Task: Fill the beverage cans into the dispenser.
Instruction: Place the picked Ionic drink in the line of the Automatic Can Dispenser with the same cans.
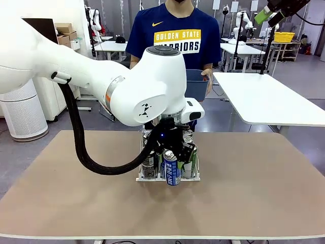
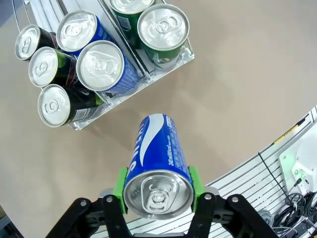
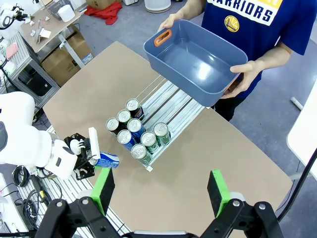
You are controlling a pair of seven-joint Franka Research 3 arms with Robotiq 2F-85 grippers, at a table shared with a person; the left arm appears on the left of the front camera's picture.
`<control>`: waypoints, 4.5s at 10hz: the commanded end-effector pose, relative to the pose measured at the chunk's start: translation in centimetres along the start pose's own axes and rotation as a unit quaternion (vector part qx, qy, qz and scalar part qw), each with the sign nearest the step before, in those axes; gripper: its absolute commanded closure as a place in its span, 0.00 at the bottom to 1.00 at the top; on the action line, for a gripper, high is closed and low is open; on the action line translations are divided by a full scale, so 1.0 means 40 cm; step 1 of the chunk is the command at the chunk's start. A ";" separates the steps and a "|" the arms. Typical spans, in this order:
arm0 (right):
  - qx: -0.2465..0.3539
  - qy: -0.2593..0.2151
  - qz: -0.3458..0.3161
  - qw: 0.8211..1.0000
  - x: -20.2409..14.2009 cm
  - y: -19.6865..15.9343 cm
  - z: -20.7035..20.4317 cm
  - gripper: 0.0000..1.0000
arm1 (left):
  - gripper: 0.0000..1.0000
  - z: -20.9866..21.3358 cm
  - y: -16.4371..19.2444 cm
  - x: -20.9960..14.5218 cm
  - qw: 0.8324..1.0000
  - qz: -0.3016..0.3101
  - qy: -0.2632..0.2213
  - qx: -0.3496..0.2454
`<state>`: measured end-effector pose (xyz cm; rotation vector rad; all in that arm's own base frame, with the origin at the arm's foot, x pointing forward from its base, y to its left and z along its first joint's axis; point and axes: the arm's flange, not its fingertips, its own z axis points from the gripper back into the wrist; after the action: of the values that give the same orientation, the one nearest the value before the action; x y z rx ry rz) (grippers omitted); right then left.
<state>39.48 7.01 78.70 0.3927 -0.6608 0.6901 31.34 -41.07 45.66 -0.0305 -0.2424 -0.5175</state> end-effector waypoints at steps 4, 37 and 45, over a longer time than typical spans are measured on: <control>0.003 0.000 0.000 1.000 -0.008 0.004 -0.001 0.00 | 0.42 0.002 -0.013 0.007 1.000 0.019 -0.017 0.001; 0.003 0.000 0.000 1.000 -0.008 0.004 -0.001 0.00 | 0.42 -0.199 0.180 0.205 0.997 0.067 0.017 -0.031; 0.003 0.000 0.000 1.000 -0.008 0.004 -0.001 0.00 | 0.01 -0.112 0.165 0.191 0.998 0.059 0.000 -0.026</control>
<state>39.48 7.01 78.70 0.3927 -0.6607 0.6900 42.65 -39.81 43.23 -0.1031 -0.2255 -0.4115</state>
